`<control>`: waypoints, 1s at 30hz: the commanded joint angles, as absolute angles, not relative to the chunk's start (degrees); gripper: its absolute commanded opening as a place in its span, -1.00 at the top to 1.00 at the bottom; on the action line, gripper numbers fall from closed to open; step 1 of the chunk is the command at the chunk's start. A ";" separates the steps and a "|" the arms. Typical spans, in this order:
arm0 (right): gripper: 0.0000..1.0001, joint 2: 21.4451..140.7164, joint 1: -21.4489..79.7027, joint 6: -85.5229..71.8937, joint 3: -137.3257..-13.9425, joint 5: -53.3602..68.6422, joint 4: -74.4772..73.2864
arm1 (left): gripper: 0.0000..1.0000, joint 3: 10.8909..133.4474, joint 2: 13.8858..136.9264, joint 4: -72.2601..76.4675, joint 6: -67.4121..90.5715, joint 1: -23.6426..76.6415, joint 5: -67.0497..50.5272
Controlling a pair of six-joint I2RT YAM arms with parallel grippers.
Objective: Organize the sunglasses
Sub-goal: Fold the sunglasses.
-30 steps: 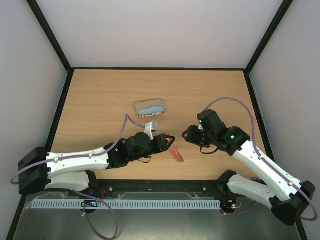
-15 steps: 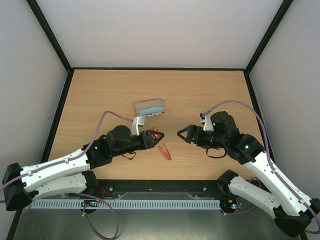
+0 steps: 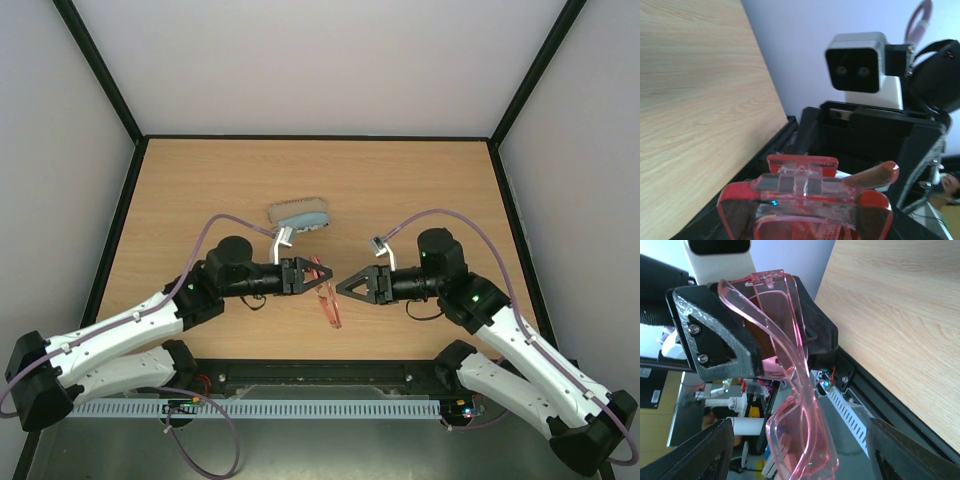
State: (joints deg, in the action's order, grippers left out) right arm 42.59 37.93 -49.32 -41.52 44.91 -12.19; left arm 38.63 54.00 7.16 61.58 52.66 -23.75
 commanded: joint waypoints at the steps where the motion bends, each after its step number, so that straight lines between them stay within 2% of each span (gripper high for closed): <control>1: -0.44 43.01 37.86 -49.64 -38.61 51.37 -4.69 | 0.13 38.77 55.19 14.68 63.79 51.99 -32.49; 9: -0.24 42.26 37.88 -51.99 -37.36 54.59 -0.30 | 0.12 37.52 58.15 21.80 66.77 51.80 -38.34; 14: -0.19 41.25 37.88 -54.29 -36.48 56.23 2.39 | 0.12 37.11 59.81 24.47 67.75 51.85 -39.94; 19: 0.00 41.26 37.88 -53.40 -36.51 56.93 0.55 | 0.12 36.37 61.09 28.73 69.98 51.78 -41.13; 30: 0.09 40.80 37.88 -50.53 -35.89 56.90 -3.84 | 0.13 35.16 63.44 36.68 74.21 51.83 -43.27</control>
